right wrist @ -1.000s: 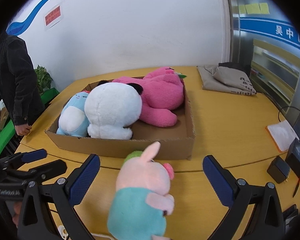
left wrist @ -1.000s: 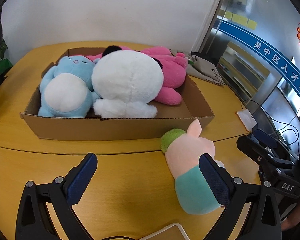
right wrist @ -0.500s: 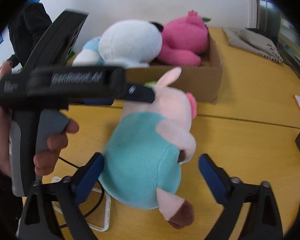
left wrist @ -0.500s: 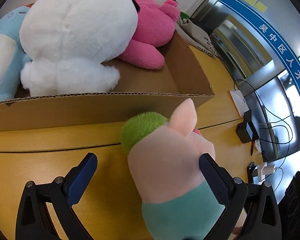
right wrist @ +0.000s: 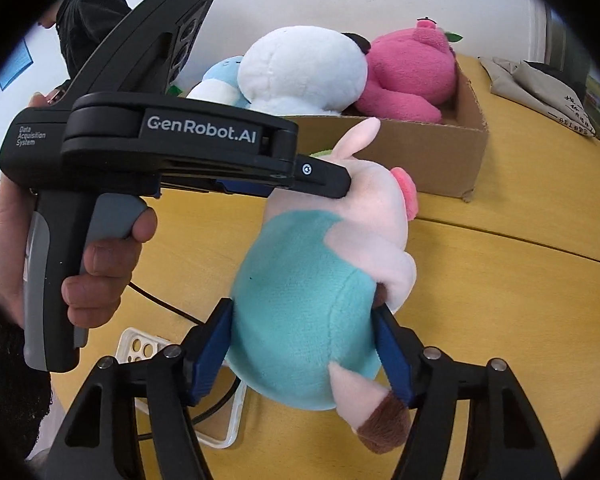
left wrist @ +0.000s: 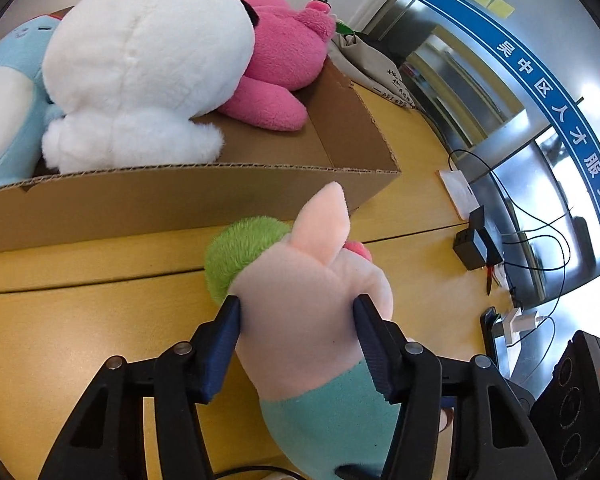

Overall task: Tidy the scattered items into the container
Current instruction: 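Lower both grippers onto the pig plush and close them, then lift the pig plush with both grippers toward the box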

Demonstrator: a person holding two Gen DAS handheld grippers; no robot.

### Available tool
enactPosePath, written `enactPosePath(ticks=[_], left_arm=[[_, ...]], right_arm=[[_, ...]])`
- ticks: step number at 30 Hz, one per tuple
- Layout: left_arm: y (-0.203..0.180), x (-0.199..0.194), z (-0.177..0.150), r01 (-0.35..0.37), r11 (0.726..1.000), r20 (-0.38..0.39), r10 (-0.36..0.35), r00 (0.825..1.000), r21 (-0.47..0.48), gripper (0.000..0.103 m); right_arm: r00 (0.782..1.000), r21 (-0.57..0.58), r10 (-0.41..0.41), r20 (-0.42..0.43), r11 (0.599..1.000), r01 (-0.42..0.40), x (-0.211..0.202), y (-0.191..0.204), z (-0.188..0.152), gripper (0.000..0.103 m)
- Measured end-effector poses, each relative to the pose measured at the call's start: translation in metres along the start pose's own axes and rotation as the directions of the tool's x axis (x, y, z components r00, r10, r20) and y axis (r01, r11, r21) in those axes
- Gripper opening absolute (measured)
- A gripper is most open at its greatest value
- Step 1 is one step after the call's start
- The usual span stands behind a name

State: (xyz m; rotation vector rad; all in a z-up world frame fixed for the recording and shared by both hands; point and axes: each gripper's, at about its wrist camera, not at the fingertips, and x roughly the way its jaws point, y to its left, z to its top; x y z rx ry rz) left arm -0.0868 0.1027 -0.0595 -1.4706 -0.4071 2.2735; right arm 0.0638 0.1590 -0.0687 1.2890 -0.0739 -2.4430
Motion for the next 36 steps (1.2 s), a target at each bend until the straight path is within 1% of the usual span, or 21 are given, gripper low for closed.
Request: enactPosePath(ticks=[3, 8, 10, 13, 14, 15, 16, 18, 19, 21, 23, 24, 25, 26, 27, 33, 36], left_arm=[[0.001, 0.001, -0.001, -0.001, 1.000, 0.004, 0.001, 1.000, -0.006, 0.061], [0.003, 0.002, 0.000, -0.007, 1.000, 0.004, 0.007, 1.000, -0.005, 0.061], [0.003, 0.003, -0.001, -0.011, 1.000, 0.006, 0.011, 1.000, -0.004, 0.061], [0.004, 0.003, 0.000, -0.013, 1.000, 0.002, 0.013, 1.000, -0.006, 0.061], [0.005, 0.002, 0.000, -0.009, 1.000, 0.001, 0.009, 1.000, -0.012, 0.064], [0.008, 0.001, 0.000, 0.003, 1.000, 0.002, -0.003, 1.000, -0.025, 0.069], [0.011, -0.001, 0.001, 0.022, 0.999, 0.005, -0.021, 1.000, -0.044, 0.070], [0.017, -0.004, 0.003, 0.052, 0.996, 0.013, -0.051, 0.999, -0.077, 0.085], [0.018, -0.003, 0.006, 0.046, 0.995, 0.015, -0.045, 0.999, -0.083, 0.087], [0.015, 0.002, 0.011, 0.032, 0.997, -0.002, -0.032, 0.999, -0.070, 0.087], [0.005, 0.008, 0.012, 0.020, 0.999, -0.026, -0.021, 0.999, -0.025, 0.086], [-0.001, 0.011, 0.011, -0.012, 1.000, -0.030, 0.013, 0.999, 0.018, 0.082], [-0.006, 0.012, 0.010, -0.037, 0.998, -0.032, 0.039, 0.999, 0.049, 0.080], [-0.007, 0.012, 0.010, -0.047, 0.997, -0.034, 0.049, 0.998, 0.057, 0.076], [-0.007, 0.011, 0.010, -0.047, 0.997, -0.036, 0.049, 0.998, 0.055, 0.073], [0.004, -0.007, 0.001, -0.020, 0.999, -0.031, 0.021, 0.999, 0.033, 0.062], [0.006, -0.020, -0.002, -0.013, 1.000, -0.010, 0.014, 1.000, 0.028, 0.060]], right_arm=[[1.000, 0.026, -0.011, 0.002, 1.000, 0.011, 0.002, 0.000, 0.002, 0.078], [0.997, 0.059, -0.073, 0.019, 0.996, 0.072, -0.001, -0.002, 0.012, 0.079], [0.996, 0.079, -0.092, 0.011, 0.993, 0.091, 0.004, -0.005, 0.016, 0.080], [0.994, 0.079, -0.105, -0.004, 0.991, 0.105, 0.013, -0.006, 0.014, 0.080], [0.995, 0.084, -0.097, -0.008, 0.992, 0.097, 0.014, -0.007, 0.013, 0.081], [0.996, 0.093, -0.083, -0.012, 0.992, 0.084, 0.015, -0.009, 0.012, 0.080], [0.997, 0.101, -0.070, -0.013, 0.992, 0.071, 0.016, -0.010, 0.010, 0.079], [0.999, 0.113, -0.046, -0.014, 0.993, 0.047, 0.016, -0.013, 0.008, 0.077], [0.999, 0.115, -0.033, -0.015, 0.993, 0.034, 0.016, -0.013, 0.007, 0.074], [1.000, 0.119, -0.007, -0.017, 0.993, 0.009, 0.019, -0.012, 0.005, 0.071], [1.000, 0.104, -0.023, -0.010, 0.994, 0.024, 0.019, -0.008, 0.004, 0.071], [1.000, 0.102, -0.029, -0.008, 0.994, 0.030, 0.019, -0.007, 0.004, 0.071], [1.000, 0.108, -0.029, -0.007, 0.994, 0.030, 0.019, -0.008, 0.005, 0.071], [1.000, 0.113, -0.025, -0.007, 0.993, 0.026, 0.019, -0.009, 0.005, 0.071], [1.000, 0.114, -0.022, -0.008, 0.993, 0.023, 0.020, -0.010, 0.005, 0.070], [0.999, 0.065, -0.032, 0.002, 0.997, 0.032, 0.015, 0.003, 0.004, 0.064], [1.000, 0.054, -0.012, 0.014, 0.998, 0.012, 0.010, 0.007, 0.006, 0.063]])
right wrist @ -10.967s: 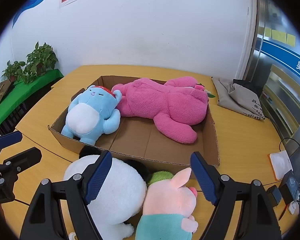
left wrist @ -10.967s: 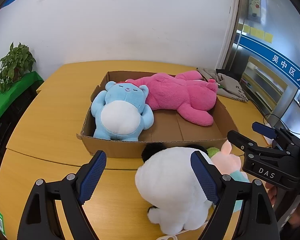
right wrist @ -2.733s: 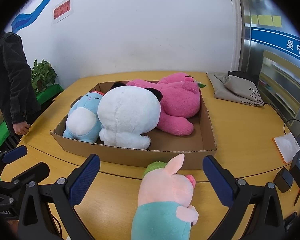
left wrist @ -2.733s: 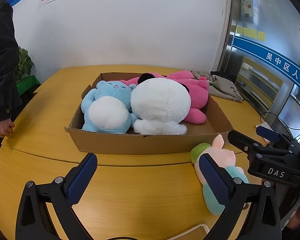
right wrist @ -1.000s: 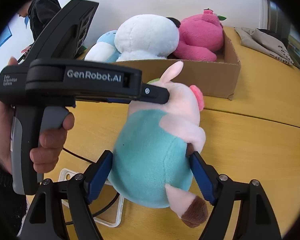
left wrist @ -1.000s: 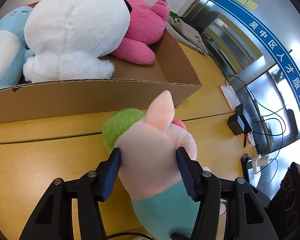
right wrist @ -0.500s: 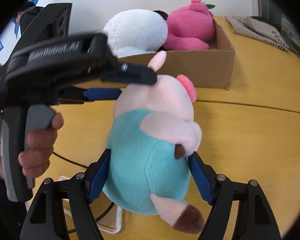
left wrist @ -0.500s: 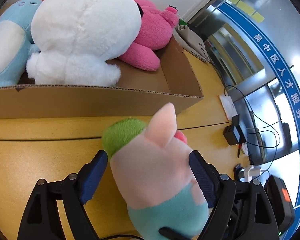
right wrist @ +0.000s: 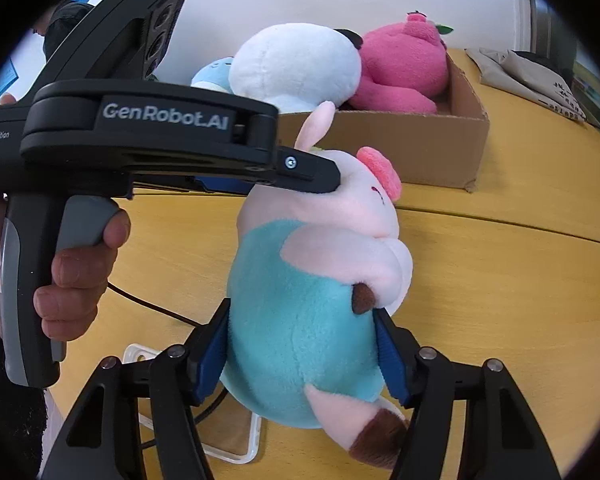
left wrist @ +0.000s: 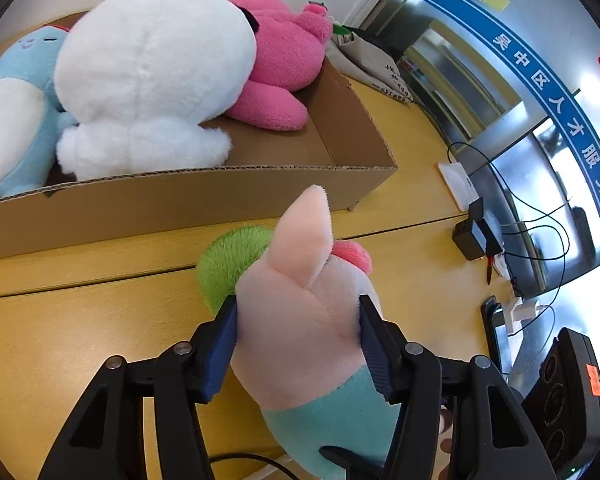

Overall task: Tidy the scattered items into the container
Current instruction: 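Lift the pig plush with both grippers toward the box, then carry the pig plush over the box and lower it beside the white plush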

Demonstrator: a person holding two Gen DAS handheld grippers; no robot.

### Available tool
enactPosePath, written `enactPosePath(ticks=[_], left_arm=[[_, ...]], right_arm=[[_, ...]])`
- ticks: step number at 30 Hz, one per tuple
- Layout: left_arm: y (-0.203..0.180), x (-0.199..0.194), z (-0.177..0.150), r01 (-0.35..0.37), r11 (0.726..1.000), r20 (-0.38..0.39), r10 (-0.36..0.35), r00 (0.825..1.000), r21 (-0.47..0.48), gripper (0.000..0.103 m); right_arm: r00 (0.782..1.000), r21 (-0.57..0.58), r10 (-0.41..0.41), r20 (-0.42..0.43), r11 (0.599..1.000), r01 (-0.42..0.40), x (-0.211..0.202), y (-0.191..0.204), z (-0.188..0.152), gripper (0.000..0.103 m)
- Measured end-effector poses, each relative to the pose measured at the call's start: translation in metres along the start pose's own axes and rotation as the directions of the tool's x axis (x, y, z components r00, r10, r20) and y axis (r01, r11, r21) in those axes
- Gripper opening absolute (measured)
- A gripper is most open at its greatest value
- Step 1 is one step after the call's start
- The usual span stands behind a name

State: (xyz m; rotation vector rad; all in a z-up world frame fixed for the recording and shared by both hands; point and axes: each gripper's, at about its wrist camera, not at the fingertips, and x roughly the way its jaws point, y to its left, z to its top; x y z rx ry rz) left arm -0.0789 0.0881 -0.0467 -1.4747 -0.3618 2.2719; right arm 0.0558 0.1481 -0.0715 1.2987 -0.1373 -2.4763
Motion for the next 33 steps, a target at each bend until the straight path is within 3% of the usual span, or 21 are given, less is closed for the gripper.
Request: enactPosePath(ticks=[9, 18, 26, 30, 33], left_arm=[[-0.027, -0.046, 0.035, -0.011, 0.995, 0.112, 0.000, 0.994, 0.096, 0.060], [-0.056, -0.062, 0.130, -0.054, 0.969, 0.208, 0.003, 0.978, 0.240, 0.060], [-0.028, 0.002, 0.207, -0.064, 0.971, 0.169, 0.025, 0.985, 0.230, 0.060], [-0.016, 0.053, 0.210, -0.060, 0.969, 0.078, 0.042, 0.996, 0.241, 0.060], [-0.020, 0.067, 0.202, -0.078, 0.958, 0.074, 0.060, 0.996, 0.274, 0.061]], right_arm=[[0.993, -0.036, -0.012, 0.121, 0.999, 0.017, -0.032, 0.009, 0.035, 0.063], [0.964, -0.056, -0.061, 0.260, 0.995, 0.078, -0.044, -0.012, 0.114, 0.063], [0.957, -0.020, -0.087, 0.278, 0.995, 0.096, 0.013, -0.053, 0.162, 0.063], [0.974, 0.020, -0.098, 0.204, 0.995, 0.096, 0.051, -0.073, 0.152, 0.063], [0.978, 0.041, -0.091, 0.187, 0.996, 0.085, 0.055, -0.078, 0.139, 0.063]])
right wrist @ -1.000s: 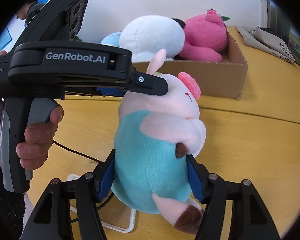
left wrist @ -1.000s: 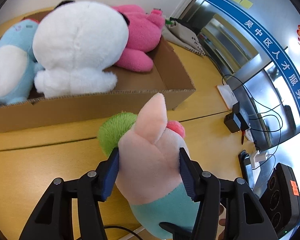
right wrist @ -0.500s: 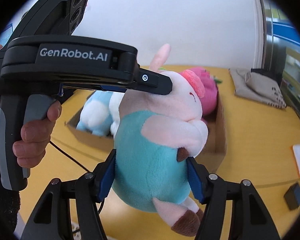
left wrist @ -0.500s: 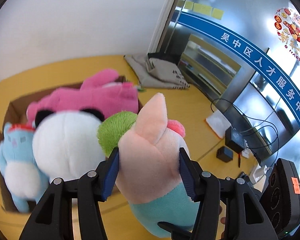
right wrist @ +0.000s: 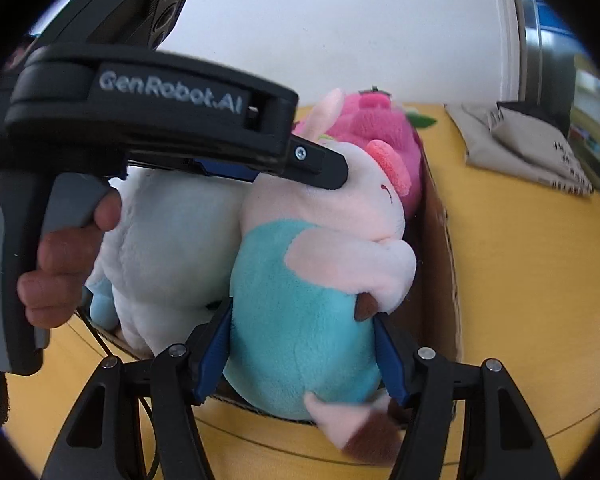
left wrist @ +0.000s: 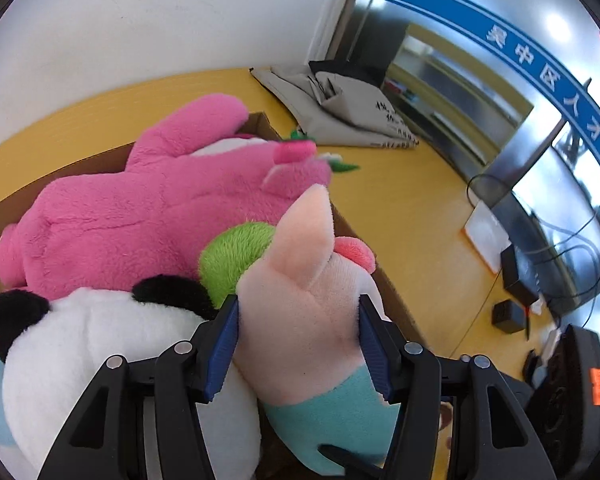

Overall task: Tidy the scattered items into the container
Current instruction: 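Carry the pig plush over the box and lower it beside the white plush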

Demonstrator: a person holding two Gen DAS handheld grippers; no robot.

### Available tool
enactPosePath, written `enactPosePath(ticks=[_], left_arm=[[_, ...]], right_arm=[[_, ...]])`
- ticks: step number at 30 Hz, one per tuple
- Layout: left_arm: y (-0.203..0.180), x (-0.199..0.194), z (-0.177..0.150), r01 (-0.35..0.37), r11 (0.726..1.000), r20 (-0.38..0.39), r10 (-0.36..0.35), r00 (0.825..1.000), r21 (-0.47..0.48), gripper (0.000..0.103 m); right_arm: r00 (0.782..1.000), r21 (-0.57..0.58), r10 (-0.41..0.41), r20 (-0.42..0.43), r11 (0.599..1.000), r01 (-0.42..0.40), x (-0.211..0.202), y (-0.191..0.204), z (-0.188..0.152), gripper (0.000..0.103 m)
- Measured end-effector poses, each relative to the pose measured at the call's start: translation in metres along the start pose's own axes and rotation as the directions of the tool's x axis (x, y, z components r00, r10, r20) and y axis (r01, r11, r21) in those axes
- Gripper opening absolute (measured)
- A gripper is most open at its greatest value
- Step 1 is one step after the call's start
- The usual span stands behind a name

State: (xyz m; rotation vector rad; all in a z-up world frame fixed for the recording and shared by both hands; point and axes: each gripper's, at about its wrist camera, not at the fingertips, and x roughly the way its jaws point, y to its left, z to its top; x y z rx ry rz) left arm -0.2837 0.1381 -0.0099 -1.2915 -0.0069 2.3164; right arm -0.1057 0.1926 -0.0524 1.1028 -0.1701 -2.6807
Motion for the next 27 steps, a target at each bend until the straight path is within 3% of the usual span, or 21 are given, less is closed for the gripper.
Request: enactPosePath(ticks=[7, 10, 15, 18, 19, 21, 27], left_arm=[[-0.007, 0.011, -0.006, -0.019, 1.000, 0.001, 0.019, 1.000, 0.020, 0.062], [-0.008, 0.015, -0.006, -0.024, 0.999, 0.003, 0.023, 1.000, 0.025, 0.063], [-0.003, 0.017, -0.005, 0.000, 1.000, -0.007, 0.001, 1.000, 0.016, 0.063], [-0.002, 0.017, -0.004, 0.008, 1.000, -0.010, -0.008, 1.000, 0.007, 0.064], [-0.002, 0.016, -0.004, 0.009, 1.000, -0.013, -0.009, 1.000, 0.004, 0.064], [-0.003, 0.012, -0.004, 0.000, 1.000, -0.021, 0.000, 1.000, 0.012, 0.065], [-0.009, -0.022, 0.006, 0.000, 1.000, 0.103, -0.001, 0.995, 0.007, 0.064]], right_arm=[[0.998, -0.023, -0.057, -0.038, 0.998, 0.056, -0.006, 0.009, -0.006, 0.063], [0.998, 0.021, -0.040, -0.040, 0.999, 0.041, -0.008, -0.001, -0.005, 0.064], [0.999, 0.076, -0.016, 0.048, 0.997, 0.012, -0.046, -0.012, 0.012, 0.063], [0.998, 0.044, -0.062, -0.005, 0.997, 0.063, -0.029, -0.013, 0.023, 0.060], [0.997, 0.046, -0.059, -0.048, 0.997, 0.062, -0.015, -0.015, 0.021, 0.055], [0.994, 0.062, -0.043, -0.097, 0.997, 0.050, 0.002, -0.017, 0.016, 0.056], [0.994, 0.067, -0.047, -0.103, 0.996, 0.054, 0.010, -0.022, 0.011, 0.056]])
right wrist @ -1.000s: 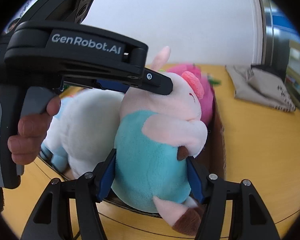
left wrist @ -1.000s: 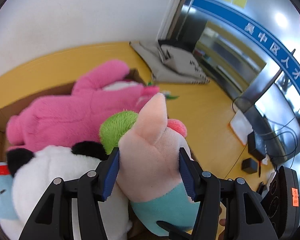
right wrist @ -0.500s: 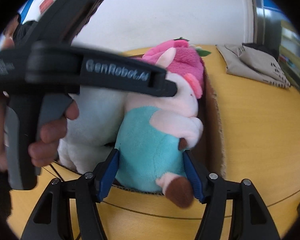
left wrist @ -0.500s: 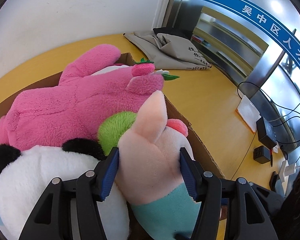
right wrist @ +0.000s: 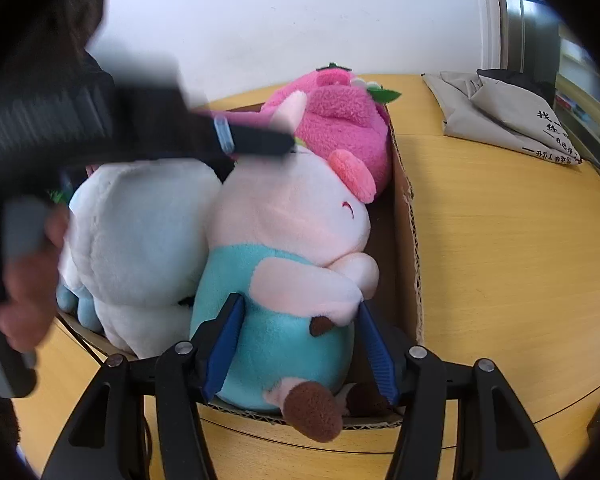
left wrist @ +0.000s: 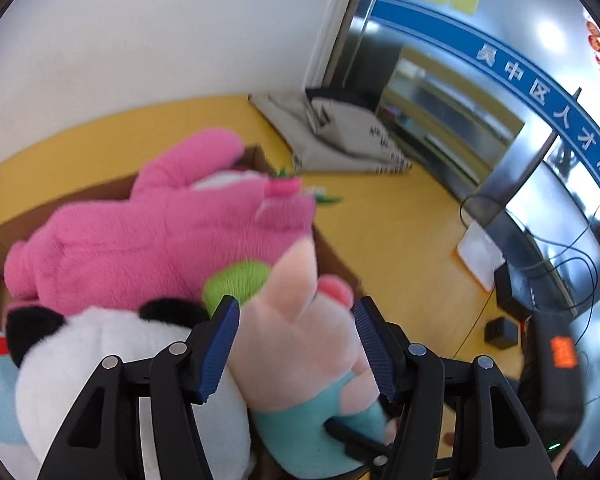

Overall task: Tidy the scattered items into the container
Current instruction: 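Carry the pig plush over the box and lower it beside the white plush, then open both grippers to release the pig plush in the box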

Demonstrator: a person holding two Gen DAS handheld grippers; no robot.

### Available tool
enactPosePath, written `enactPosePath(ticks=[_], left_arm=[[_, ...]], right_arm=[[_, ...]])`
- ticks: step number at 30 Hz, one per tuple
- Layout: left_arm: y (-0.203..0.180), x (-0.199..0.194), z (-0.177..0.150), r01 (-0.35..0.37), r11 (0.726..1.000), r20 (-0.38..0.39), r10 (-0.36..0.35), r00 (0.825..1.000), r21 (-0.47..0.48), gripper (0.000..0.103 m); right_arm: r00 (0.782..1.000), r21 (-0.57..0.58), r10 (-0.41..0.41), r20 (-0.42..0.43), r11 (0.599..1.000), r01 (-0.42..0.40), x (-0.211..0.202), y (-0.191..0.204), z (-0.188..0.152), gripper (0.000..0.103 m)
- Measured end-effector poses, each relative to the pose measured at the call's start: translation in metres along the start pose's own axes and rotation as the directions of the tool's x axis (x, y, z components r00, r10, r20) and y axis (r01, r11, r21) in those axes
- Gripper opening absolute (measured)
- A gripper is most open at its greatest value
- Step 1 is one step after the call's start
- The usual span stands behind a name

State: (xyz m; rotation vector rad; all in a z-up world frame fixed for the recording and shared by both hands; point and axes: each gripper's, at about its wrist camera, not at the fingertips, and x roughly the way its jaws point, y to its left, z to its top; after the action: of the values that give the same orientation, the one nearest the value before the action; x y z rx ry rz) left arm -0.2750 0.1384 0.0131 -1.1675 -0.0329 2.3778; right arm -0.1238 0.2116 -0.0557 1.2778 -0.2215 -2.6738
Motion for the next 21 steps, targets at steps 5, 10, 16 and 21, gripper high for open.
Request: enactPosePath(ticks=[5, 10, 16, 21], left_arm=[[-0.008, 0.039, -0.011, -0.107, 0.989, -0.089, 0.116, 0.989, 0.104, 0.063], [-0.007, 0.037, -0.010, -0.134, 0.987, -0.105, 0.143, 0.984, 0.091, 0.067], [-0.008, -0.011, -0.022, -0.114, 0.993, -0.067, 0.114, 0.991, -0.002, 0.067], [-0.023, -0.093, -0.066, -0.155, 0.988, 0.050, 0.156, 0.987, -0.012, 0.094]], right_arm=[[1.000, 0.008, -0.021, 0.017, 1.000, 0.021, -0.002, -0.002, 0.000, 0.057], [0.998, 0.028, -0.004, 0.067, 1.000, 0.002, -0.036, 0.001, -0.007, 0.083], [0.982, -0.001, -0.070, 0.178, 0.997, 0.071, -0.085, 0.017, -0.021, 0.103], [0.969, -0.033, -0.117, 0.219, 0.991, 0.128, -0.104, 0.026, -0.026, 0.103]])
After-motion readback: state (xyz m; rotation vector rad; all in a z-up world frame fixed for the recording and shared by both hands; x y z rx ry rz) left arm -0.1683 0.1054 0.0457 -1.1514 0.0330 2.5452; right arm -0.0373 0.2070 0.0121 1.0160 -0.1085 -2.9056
